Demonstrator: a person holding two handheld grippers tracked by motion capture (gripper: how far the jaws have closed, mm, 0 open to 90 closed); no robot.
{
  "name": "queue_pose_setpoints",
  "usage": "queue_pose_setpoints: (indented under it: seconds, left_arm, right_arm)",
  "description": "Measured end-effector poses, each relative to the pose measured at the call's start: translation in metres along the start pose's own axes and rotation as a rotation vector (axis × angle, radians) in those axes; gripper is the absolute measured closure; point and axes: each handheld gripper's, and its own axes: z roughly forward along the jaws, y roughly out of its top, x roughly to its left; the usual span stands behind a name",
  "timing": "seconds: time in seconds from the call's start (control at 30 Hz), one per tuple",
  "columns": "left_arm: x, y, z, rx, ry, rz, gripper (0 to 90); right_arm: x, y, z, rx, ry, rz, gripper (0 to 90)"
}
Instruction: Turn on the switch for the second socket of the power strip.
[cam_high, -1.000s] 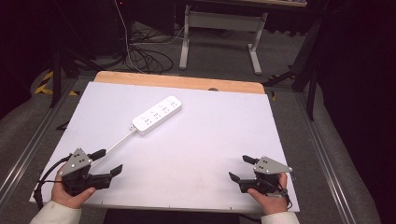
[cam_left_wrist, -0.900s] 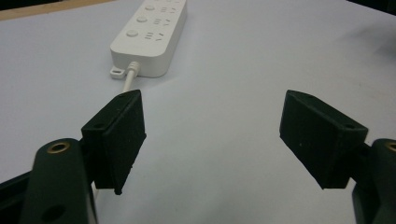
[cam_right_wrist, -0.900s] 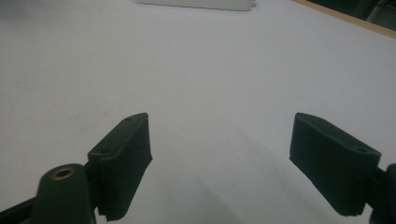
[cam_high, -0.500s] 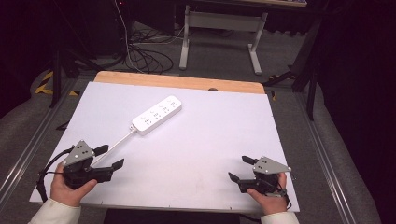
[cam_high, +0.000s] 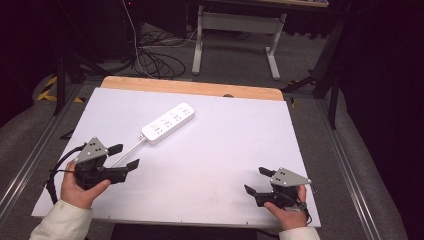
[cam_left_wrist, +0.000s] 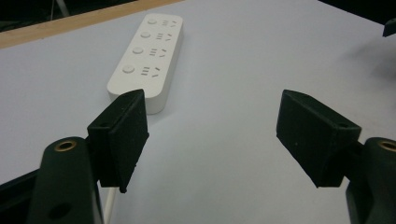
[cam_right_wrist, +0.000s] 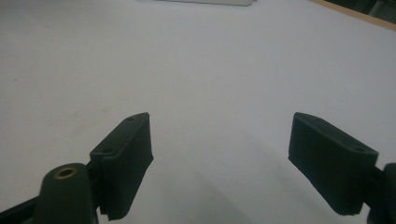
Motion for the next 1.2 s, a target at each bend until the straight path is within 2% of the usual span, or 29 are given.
queue_pose_setpoints:
  seconds: [0.13, 0.3, 0.4, 0.57, 0.73, 0.77, 0.8, 0.83, 0.87, 0.9, 0.97, 1.0, 1.1, 1.13, 1.2]
  left_arm:
    - [-0.003, 0.008, 0.004, -0.006, -0.023, -0.009, 25.6]
    - [-0.006, 0.017, 0.009, 0.01, -0.016, 0.033, 25.7]
    - [-0.007, 0.022, 0.014, 0.021, -0.02, 0.035, 27.7]
    - [-0.004, 0.029, 0.02, 0.02, -0.04, 0.01, 30.5]
    - [-0.004, 0.035, 0.024, 0.028, -0.01, 0.038, 36.0]
    - [-0.003, 0.036, 0.024, 0.036, -0.012, 0.045, 44.9]
    - [-0.001, 0.038, 0.025, 0.045, -0.025, 0.051, 44.9]
    - [0.0, 0.04, 0.027, 0.051, -0.035, 0.048, 50.2]
    - [0.001, 0.042, 0.027, 0.049, -0.029, 0.051, 60.0]
    - [0.002, 0.044, 0.028, 0.052, -0.026, 0.055, 64.2]
    - [0.005, 0.049, 0.03, 0.046, -0.018, 0.066, 67.2]
    - [0.005, 0.051, 0.031, 0.045, -0.018, 0.062, 75.5]
    - [0.008, 0.059, 0.037, 0.064, -0.018, 0.07, 84.8]
    - [0.01, 0.061, 0.038, 0.07, -0.026, 0.073, 88.6]
    - [0.012, 0.066, 0.043, 0.08, -0.047, 0.076, 89.9]
  right_arm:
    - [0.0, 0.0, 0.001, 0.001, 0.0, -0.004, 22.4]
    - [0.0, 0.0, 0.0, 0.001, 0.002, -0.004, 22.4]
    - [0.0, 0.0, 0.001, 0.0, 0.004, -0.006, 22.4]
    - [0.0, 0.0, 0.0, 0.0, 0.003, -0.006, 22.4]
    - [0.0, 0.0, 0.0, 0.001, 0.003, -0.006, 22.5]
    - [0.0, 0.0, 0.001, -0.002, 0.005, -0.003, 22.6]
    - [0.0, 0.0, 0.001, -0.002, 0.005, -0.003, 22.6]
    - [0.0, 0.0, 0.001, -0.004, 0.005, -0.001, 22.6]
    - [0.0, 0.001, 0.001, -0.004, 0.005, -0.004, 22.8]
    - [0.0, 0.001, 0.002, -0.005, 0.006, -0.003, 23.1]
    - [0.001, 0.001, 0.001, -0.001, 0.006, -0.009, 23.2]
    - [0.0, 0.001, 0.001, 0.0, 0.006, -0.006, 23.3]
    - [0.0, 0.0, 0.001, -0.002, 0.009, -0.005, 23.5]
    - [0.0, 0.0, 0.001, -0.002, 0.01, -0.006, 23.5]
    - [0.0, 0.0, 0.001, -0.001, 0.011, -0.007, 23.5]
